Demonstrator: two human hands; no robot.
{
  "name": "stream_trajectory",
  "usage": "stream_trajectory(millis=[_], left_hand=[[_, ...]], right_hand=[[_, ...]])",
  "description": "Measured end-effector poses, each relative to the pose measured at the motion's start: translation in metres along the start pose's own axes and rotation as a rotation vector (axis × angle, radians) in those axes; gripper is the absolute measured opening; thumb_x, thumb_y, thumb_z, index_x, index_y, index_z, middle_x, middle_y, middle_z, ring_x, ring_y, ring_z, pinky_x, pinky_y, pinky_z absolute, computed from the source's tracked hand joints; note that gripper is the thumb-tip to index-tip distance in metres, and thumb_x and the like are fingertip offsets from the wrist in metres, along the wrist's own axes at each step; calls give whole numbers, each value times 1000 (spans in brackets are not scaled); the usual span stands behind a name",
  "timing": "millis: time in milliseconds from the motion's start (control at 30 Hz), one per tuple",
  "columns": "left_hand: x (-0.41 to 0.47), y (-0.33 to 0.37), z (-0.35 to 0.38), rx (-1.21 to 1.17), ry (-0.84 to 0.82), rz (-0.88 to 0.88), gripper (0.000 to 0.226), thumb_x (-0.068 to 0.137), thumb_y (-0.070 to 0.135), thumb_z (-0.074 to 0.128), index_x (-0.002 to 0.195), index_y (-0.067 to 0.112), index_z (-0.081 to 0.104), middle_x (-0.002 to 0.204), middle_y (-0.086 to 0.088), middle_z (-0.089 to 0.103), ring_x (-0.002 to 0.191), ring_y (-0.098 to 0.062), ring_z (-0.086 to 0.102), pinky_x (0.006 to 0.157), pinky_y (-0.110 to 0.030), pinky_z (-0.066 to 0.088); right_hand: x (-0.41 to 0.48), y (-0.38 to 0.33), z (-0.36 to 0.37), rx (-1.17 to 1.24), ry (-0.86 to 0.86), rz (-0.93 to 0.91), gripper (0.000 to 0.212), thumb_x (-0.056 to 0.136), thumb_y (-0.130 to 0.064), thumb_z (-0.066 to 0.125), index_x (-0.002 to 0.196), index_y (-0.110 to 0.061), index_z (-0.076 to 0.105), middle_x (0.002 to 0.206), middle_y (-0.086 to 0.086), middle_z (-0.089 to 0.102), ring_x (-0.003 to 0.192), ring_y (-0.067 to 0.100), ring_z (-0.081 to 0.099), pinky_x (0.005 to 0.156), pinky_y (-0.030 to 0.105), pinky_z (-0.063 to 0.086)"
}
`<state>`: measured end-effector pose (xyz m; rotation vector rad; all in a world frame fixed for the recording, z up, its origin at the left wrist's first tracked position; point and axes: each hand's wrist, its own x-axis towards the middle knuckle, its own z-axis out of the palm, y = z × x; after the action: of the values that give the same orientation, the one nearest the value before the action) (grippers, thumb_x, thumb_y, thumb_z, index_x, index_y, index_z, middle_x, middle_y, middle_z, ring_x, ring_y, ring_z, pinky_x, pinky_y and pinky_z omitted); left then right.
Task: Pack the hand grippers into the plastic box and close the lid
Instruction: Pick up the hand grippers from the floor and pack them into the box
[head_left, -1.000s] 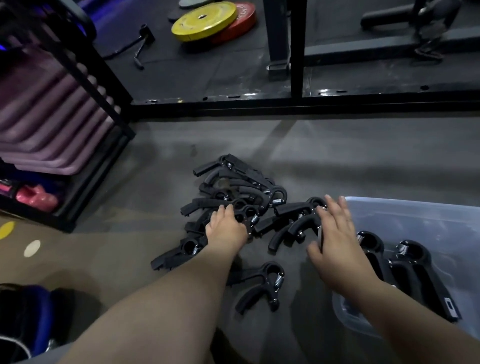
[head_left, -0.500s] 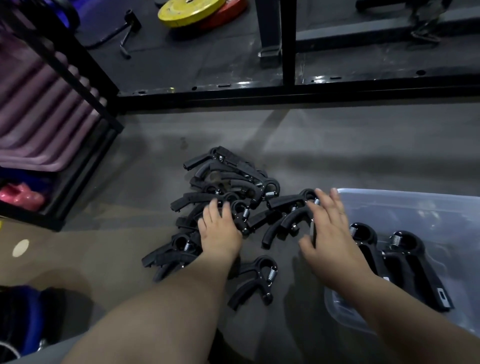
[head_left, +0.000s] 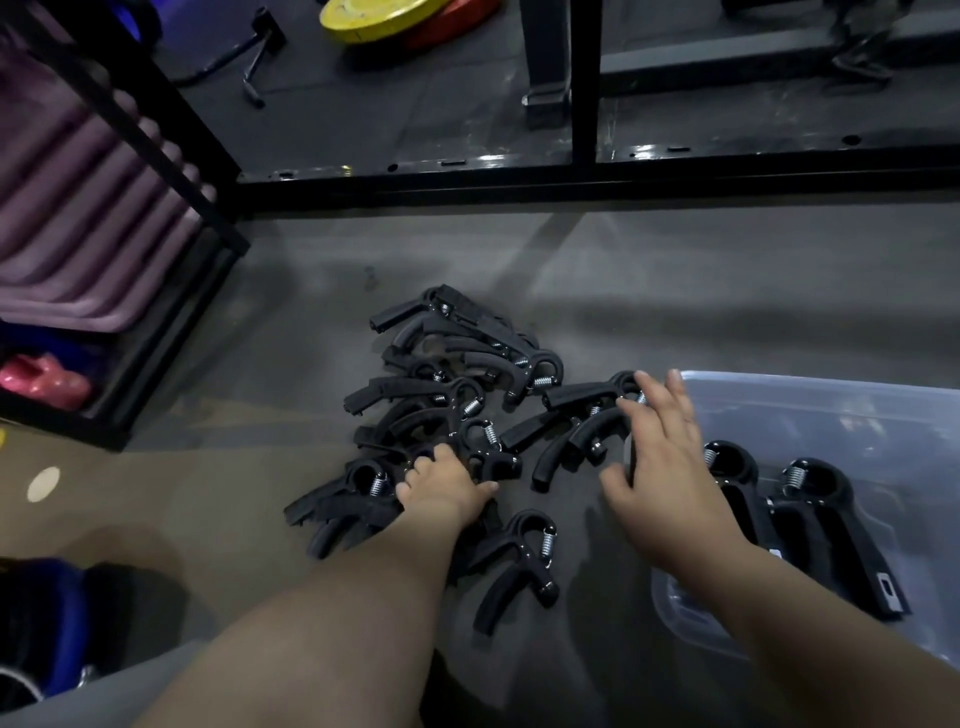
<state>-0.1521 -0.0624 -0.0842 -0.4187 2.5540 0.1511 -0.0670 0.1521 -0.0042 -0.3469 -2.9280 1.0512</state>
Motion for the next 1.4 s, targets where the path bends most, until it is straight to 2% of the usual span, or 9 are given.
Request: stream_trajectory(millis=[433,533,600,700,867,1000,1133,1267,1400], left_hand=[[-49,25,-33,-498,-18,165,40,85,34,64,112,16,40,112,-7,61,103,-31,63,91,-42,52],[-70,36,-54,-797,21,142,26,83,31,64,99,21,47,86,-8,66,66,-25,67,57,-30,52],[-88,43,-70,-1002,-40,163,16,90,24,62,86,23,47,70,-10,60,50,-22,54,47,-22,35],[-118,51,-89,-1157,-227,254,15,93,19,61,82,18,51,67,-6,58,48,-19,49,53,-25,32],[-163,69,-101,-1106,-249,446,9,95,19,57,86,17,55,66,-2,59,53,-16,50,47,-22,40],[-201,92,-105,-956,-360,620,27,93,40,43,91,23,64,77,3,64,66,-12,58,57,-24,42],[-225,110,-100,-701,-391,698,31,91,34,46,105,24,72,96,0,73,86,-17,63,70,-27,43],[-226,114,-80,-729,-230,662,30,92,13,51,116,16,68,106,4,69,100,-13,62,84,-19,46],[-211,111,-55,-447,4,634,54,80,31,43,131,24,56,131,0,60,119,-19,55,106,-36,42]], right_hand=[[1,4,-3,-35,-60,-43,55,91,-26,48,144,-13,39,164,-5,0,147,6,-21,119,32,8],[2,9,-9,-12,-132,-44,56,97,-34,42,149,-16,34,164,-9,-4,147,4,-22,119,31,6],[1,7,-17,55,-156,-51,52,100,-32,41,149,-14,36,165,-4,5,150,7,-12,119,29,6],[-6,-3,-43,277,-85,18,40,103,-25,40,141,-17,49,149,4,46,141,17,35,110,26,27],[-24,-19,-76,516,-54,62,32,102,-40,38,124,-32,60,121,-11,65,117,10,56,101,26,38],[-35,-27,-92,944,-211,149,44,94,-61,43,118,-26,54,110,2,68,104,18,66,97,40,49],[-42,-4,-117,1164,-193,288,10,93,-23,61,88,-15,65,89,18,61,79,28,66,69,37,50],[-43,42,-140,1140,-17,465,21,90,-6,61,109,2,56,95,24,63,91,37,72,81,58,56],[-48,88,-156,922,-71,602,17,86,1,56,103,1,59,86,27,63,66,34,65,63,46,57]])
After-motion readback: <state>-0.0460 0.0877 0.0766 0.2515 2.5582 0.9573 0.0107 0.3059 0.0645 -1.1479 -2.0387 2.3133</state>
